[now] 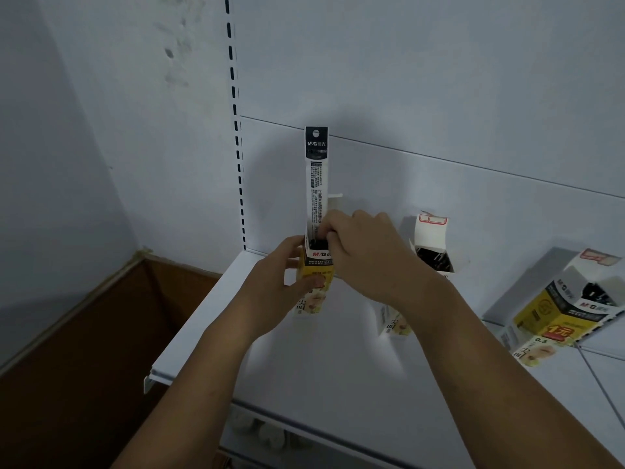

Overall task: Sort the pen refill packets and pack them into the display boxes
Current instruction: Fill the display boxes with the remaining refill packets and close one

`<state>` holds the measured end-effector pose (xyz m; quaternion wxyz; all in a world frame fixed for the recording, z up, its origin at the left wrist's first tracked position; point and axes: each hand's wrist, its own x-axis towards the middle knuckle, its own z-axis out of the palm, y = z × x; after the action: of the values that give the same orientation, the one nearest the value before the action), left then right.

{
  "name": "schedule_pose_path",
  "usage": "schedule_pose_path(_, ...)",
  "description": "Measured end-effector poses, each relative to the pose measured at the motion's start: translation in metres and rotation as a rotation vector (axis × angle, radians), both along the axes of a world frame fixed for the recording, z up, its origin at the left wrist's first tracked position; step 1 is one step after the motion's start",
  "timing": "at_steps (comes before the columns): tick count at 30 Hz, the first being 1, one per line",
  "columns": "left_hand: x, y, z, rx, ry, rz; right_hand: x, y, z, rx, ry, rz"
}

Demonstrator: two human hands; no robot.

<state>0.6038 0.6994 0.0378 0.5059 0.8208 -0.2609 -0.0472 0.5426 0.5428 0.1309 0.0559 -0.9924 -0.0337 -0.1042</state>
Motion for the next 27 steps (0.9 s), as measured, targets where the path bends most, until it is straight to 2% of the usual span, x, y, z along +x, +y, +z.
schedule_pose_path(1,0.000,0.000,0.000,-0.001,-0.005,-0.002,0.000,-0.001,0.001,0.061,0.003,0.019)
schedule_pose_path(3,0.000,0.002,0.001,-0.003,-0.008,-0.011,-0.002,-0.003,0.004,0.311,-0.019,0.031)
schedule_pose_path(4,0.000,0.002,0.002,-0.001,-0.008,-0.015,-0.002,-0.004,0.006,0.436,-0.070,0.021)
schedule_pose_path(6,0.000,0.003,0.003,0.014,-0.016,-0.019,-0.001,-0.005,0.010,0.555,-0.233,-0.025)
schedule_pose_path(8,-0.001,0.004,0.003,0.020,-0.023,-0.023,0.004,-0.008,0.016,0.607,-0.356,-0.072)
schedule_pose_path(10,-0.001,0.003,0.002,0.026,-0.031,-0.021,0.011,-0.009,0.024,0.669,-0.349,-0.079)
schedule_pose_path(14,-0.002,0.002,0.002,0.024,-0.033,-0.016,0.023,-0.007,0.033,0.657,-0.248,0.091)
schedule_pose_path(21,-0.001,0.004,0.001,0.017,-0.018,-0.021,0.017,-0.018,0.038,0.798,-0.408,0.154)
schedule_pose_path(27,0.001,0.003,0.000,0.004,-0.024,-0.020,0.013,-0.022,0.022,0.817,-0.301,0.154)
